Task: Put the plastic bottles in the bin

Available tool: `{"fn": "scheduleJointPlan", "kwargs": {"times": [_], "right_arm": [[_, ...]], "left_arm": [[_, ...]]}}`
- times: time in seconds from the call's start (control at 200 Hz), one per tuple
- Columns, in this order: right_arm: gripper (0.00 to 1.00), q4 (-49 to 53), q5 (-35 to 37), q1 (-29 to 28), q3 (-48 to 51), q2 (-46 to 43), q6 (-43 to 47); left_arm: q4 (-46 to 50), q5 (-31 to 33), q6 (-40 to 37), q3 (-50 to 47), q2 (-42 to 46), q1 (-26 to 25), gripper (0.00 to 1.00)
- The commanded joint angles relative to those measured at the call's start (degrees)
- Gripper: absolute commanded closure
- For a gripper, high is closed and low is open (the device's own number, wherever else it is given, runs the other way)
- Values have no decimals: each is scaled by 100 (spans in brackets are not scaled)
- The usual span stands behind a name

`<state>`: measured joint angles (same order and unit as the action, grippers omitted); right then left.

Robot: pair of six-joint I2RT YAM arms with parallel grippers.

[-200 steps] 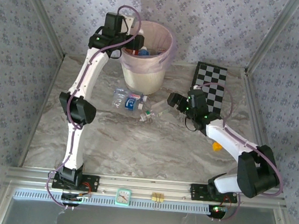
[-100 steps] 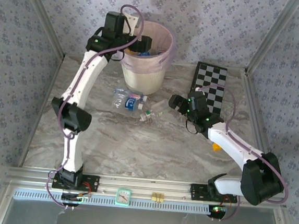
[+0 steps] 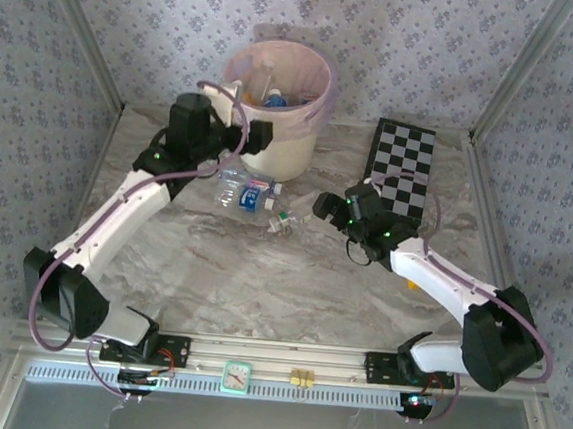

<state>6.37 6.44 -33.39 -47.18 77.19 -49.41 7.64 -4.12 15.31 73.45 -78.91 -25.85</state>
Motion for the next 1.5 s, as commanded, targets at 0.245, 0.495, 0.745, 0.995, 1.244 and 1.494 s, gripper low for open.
{"fn": "scheduleJointPlan", "kwargs": {"times": [0.245, 0.495, 0.745, 0.995, 1.244, 1.494], "right_arm": [[0, -24, -89, -160, -804, 1519, -701], [0, -200, -181, -120, -1384, 2270, -981], [0, -135, -71, -70, -2067, 3088, -1235], [1, 145, 412, -104, -2734, 3627, -1590], [3, 291, 570, -185, -3000, 4037, -1570], [13, 65, 519, -200, -2871, 4149, -1608]], "left_arm": [[-1423, 1075, 1288, -2462, 873, 15, 0], [-1261, 1909, 2002, -3767, 1412, 25, 0], [-1156, 2044, 2062, -4138, 1665, 157, 0], [-1162, 2109, 1904, -4164, 1690, 373, 0], [-1212, 1946, 1949, -4216, 1574, 493, 0], [-1238, 1941, 2000, -4216, 1541, 510, 0]]}}
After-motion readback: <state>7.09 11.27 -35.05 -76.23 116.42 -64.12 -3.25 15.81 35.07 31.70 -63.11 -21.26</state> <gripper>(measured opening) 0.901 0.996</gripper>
